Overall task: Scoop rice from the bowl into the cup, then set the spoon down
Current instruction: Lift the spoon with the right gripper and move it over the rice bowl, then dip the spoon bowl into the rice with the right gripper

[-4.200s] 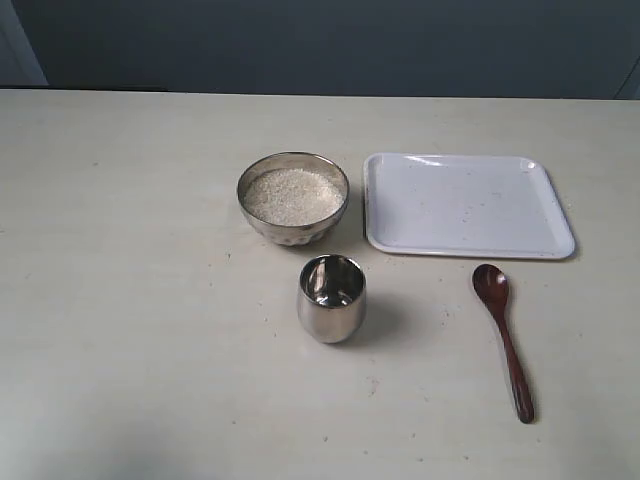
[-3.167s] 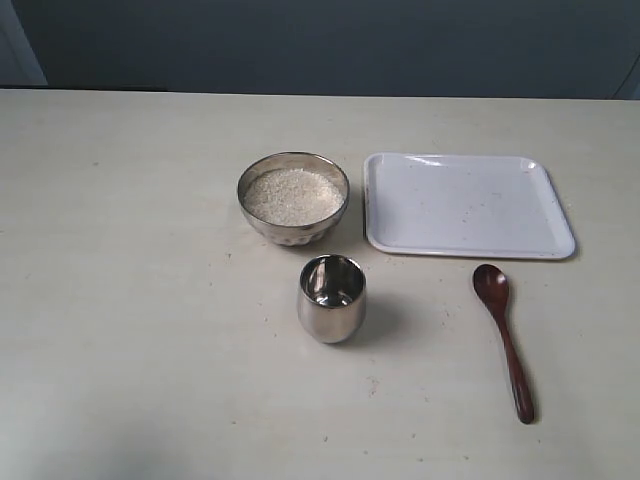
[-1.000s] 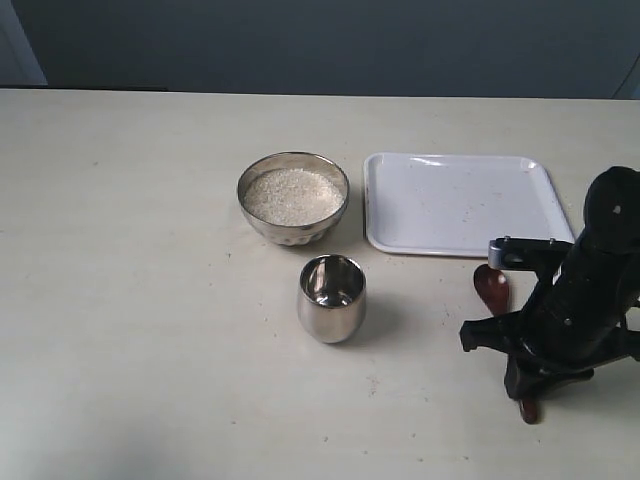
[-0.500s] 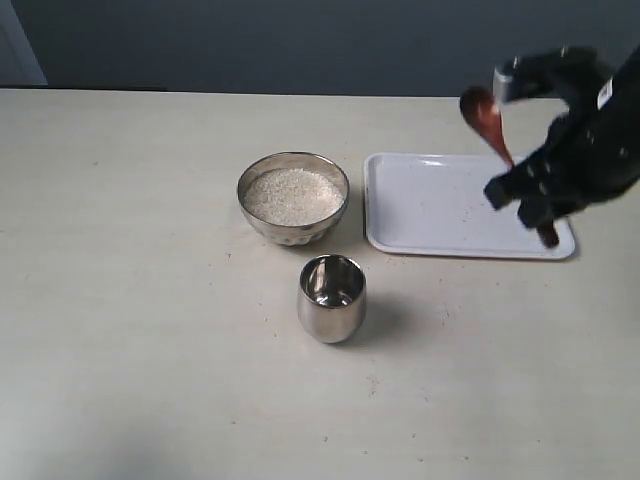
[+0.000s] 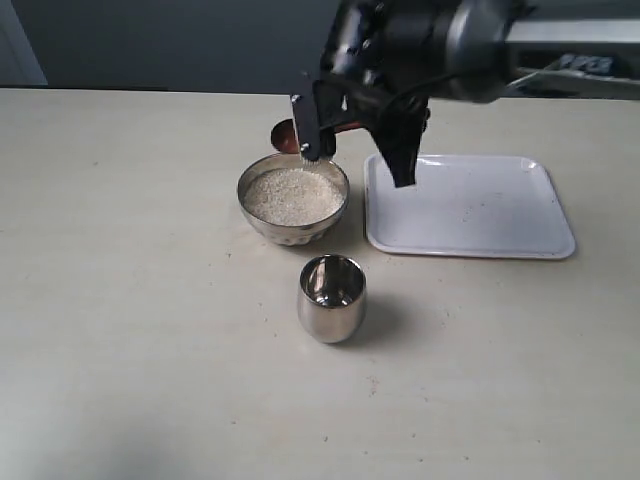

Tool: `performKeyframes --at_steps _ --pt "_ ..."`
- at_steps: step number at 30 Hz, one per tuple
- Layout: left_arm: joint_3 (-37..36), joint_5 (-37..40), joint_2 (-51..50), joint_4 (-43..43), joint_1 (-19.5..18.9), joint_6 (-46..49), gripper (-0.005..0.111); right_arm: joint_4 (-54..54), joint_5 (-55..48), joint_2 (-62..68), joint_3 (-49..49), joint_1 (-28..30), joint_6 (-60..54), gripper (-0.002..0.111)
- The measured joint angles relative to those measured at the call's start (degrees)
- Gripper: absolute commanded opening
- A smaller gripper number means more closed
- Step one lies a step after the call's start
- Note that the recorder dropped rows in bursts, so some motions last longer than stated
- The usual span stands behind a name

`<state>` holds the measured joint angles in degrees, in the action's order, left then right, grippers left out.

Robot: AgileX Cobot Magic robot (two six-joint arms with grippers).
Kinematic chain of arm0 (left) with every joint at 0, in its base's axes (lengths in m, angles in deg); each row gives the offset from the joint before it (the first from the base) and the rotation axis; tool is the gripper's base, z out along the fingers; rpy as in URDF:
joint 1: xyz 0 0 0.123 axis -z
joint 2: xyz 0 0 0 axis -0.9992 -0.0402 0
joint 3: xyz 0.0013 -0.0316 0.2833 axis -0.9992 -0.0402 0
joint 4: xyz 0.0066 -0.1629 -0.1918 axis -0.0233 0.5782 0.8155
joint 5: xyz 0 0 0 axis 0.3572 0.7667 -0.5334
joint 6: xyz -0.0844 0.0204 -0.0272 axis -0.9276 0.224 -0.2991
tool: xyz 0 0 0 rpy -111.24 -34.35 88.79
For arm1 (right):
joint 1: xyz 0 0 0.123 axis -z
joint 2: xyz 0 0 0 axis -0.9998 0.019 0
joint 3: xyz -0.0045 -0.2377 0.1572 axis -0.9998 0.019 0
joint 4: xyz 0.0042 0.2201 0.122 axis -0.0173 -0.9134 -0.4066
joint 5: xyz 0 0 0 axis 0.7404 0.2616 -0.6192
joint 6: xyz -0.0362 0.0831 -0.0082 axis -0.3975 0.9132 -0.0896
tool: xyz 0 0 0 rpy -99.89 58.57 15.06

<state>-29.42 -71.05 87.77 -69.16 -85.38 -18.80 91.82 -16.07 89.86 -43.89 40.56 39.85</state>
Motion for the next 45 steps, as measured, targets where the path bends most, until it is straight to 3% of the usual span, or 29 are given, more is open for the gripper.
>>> performKeyframes --at_steps 7,13,45 --pt "0.0 0.0 0.0 0.0 0.0 0.0 0.001 17.87 0.42 8.49 0.0 -2.53 11.55 0.0" --pt "0.0 0.0 0.0 0.0 0.0 0.0 0.001 24.56 0.36 9.25 0.0 -1.81 14.43 0.0" --pt "0.0 0.0 0.0 0.0 0.0 0.0 0.001 18.52 -2.47 12.47 0.0 -5.71 11.84 0.0"
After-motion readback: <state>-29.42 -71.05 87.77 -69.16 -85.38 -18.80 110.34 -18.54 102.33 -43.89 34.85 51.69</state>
